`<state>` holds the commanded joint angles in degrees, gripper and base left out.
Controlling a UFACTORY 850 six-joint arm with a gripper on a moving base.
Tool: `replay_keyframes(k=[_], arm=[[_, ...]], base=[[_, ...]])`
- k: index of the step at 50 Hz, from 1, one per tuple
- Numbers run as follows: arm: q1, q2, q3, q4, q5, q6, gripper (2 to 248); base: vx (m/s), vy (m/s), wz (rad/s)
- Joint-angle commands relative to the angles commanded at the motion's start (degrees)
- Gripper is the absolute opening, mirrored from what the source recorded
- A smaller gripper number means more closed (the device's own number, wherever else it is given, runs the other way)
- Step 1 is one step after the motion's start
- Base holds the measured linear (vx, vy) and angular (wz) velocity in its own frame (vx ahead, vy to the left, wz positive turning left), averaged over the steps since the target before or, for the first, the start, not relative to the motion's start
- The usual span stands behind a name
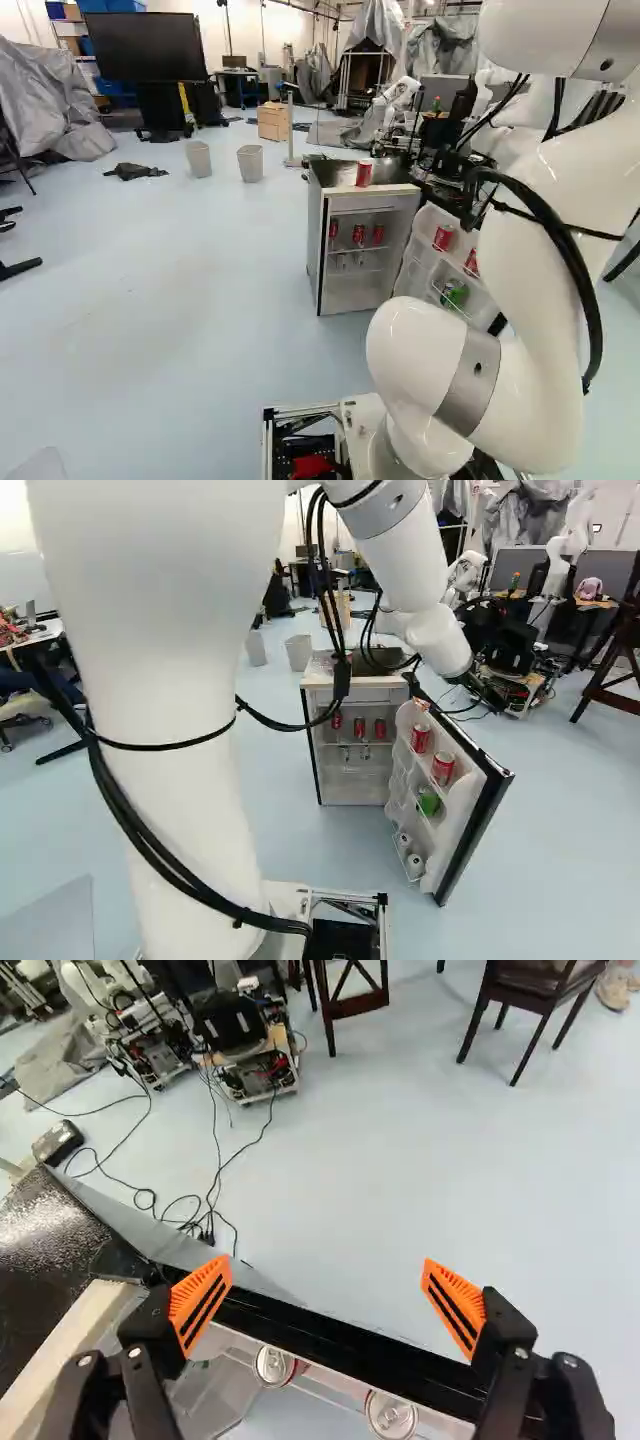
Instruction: Grab a drink from the fridge
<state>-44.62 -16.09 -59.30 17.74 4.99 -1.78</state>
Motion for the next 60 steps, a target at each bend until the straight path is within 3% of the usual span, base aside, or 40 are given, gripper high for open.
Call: replay_keyframes(k=[60], arm=[[-5.1,-13.3,-16.7,0.0,-24.5,0.0,247]], base=[[0.0,0.0,0.0]])
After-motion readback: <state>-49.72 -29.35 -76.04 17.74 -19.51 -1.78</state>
